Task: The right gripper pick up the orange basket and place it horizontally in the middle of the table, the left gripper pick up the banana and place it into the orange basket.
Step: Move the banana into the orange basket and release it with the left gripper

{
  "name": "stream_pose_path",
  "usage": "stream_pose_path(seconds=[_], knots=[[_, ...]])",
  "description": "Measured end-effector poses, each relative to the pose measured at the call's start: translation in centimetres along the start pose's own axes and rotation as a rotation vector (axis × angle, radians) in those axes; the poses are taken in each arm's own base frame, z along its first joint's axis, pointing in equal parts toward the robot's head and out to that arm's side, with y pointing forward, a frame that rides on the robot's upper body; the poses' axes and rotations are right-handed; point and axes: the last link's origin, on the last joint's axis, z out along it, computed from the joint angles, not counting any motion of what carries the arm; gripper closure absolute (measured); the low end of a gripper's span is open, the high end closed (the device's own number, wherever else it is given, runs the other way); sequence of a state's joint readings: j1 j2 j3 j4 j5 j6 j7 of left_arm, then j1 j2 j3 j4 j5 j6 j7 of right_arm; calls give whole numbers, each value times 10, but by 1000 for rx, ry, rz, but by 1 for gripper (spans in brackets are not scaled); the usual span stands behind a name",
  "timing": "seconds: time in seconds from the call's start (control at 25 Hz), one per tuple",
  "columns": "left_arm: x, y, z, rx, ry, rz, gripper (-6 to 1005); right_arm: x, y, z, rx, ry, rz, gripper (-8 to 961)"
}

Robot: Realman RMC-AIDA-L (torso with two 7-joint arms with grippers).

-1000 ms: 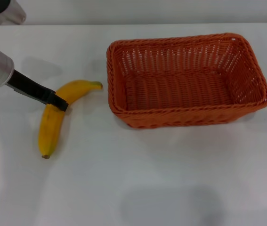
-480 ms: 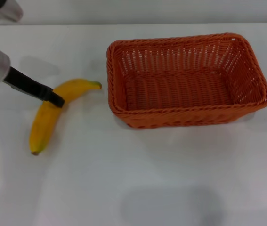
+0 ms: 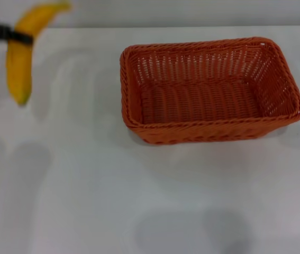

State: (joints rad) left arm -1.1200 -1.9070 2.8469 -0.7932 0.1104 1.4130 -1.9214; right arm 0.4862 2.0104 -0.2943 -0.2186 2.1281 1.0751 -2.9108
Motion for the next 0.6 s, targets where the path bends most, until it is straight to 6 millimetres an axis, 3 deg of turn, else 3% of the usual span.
stream_pose_path(seconds=[0.12, 0.24, 0.4, 0.6], knots=[[34, 9, -12, -40, 119, 58, 490, 0, -1, 0, 3, 0, 1, 233], [72, 41, -14, -118, 183, 235, 490, 1, -1, -2, 4, 3, 6, 233], [107, 98, 3, -195, 176, 485, 490, 3, 1, -3, 2, 8, 16, 233], [121, 166, 38, -270, 127, 693, 490, 5, 5, -5, -2, 14, 31, 233]])
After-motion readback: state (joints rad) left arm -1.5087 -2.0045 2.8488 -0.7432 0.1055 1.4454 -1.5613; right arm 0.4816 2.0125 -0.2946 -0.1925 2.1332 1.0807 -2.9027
